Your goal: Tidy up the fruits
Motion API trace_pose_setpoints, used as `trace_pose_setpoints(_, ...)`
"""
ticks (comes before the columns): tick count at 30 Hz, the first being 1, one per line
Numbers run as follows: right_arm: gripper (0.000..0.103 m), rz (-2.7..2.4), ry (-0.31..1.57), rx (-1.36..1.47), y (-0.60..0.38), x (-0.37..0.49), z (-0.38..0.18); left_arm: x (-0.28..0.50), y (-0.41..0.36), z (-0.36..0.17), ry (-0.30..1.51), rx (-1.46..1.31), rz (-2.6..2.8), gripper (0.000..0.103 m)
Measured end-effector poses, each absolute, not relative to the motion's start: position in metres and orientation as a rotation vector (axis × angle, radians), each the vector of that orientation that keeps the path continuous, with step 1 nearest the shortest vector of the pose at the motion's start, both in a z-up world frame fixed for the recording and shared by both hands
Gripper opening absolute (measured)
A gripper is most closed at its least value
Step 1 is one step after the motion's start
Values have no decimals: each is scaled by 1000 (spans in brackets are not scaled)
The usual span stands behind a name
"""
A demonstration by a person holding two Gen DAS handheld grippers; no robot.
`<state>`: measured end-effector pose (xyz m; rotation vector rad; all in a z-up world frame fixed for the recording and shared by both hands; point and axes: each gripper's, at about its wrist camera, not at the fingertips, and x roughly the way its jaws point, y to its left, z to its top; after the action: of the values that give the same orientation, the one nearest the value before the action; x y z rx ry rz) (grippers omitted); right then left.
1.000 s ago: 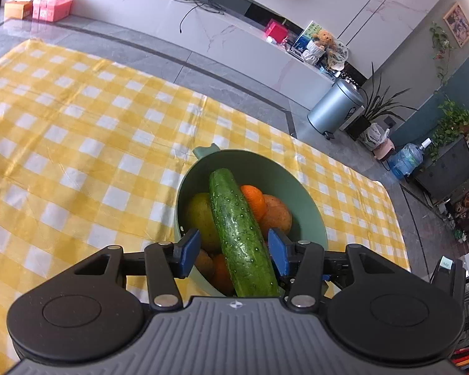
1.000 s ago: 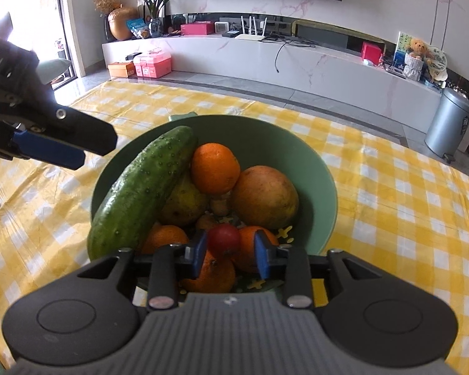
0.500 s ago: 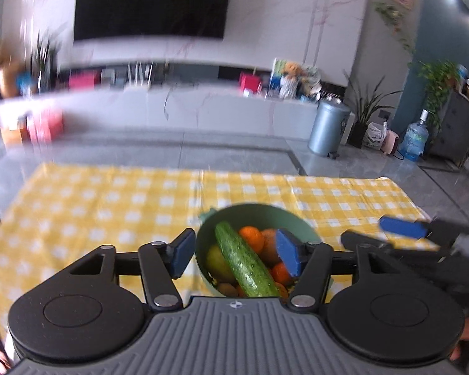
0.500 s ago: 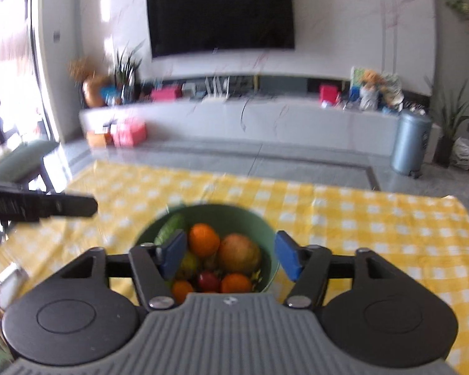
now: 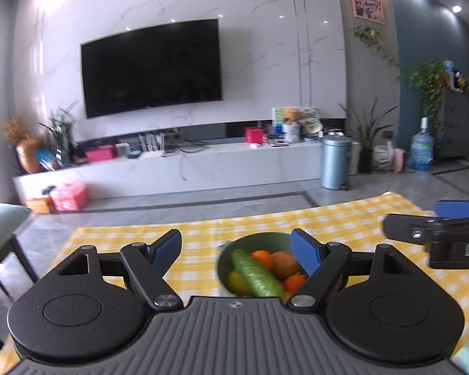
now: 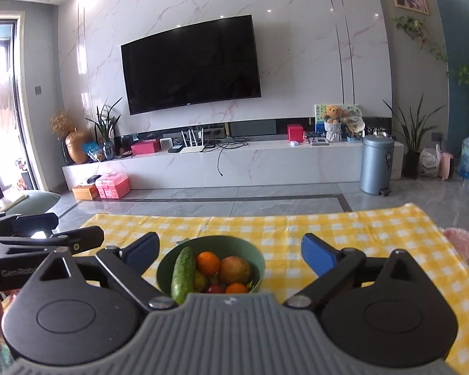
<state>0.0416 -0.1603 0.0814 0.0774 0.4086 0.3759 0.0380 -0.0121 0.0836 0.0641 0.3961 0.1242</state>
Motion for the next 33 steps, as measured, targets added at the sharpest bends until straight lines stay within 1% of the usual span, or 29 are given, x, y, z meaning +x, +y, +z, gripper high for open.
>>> trace_pose_setpoints(3,96,347,410,88,-161,27,76,31,-16,76,380,86,135,93)
trace_pose_setpoints(4,99,327,409,87,-161,23,73,31,-16,73,391,80,131,94)
trace_pose_setpoints(9,99,278,423,42,-154,9,60,33,-8,56,488,-6,80,95)
trace_pose_setpoints(25,99,273,645,34,-134,51,13,62,8,7,697,-18,97,95)
trace_pose_setpoints(33,99,284,686,39,-130,60,3,68,9,2,740,-21,99,95)
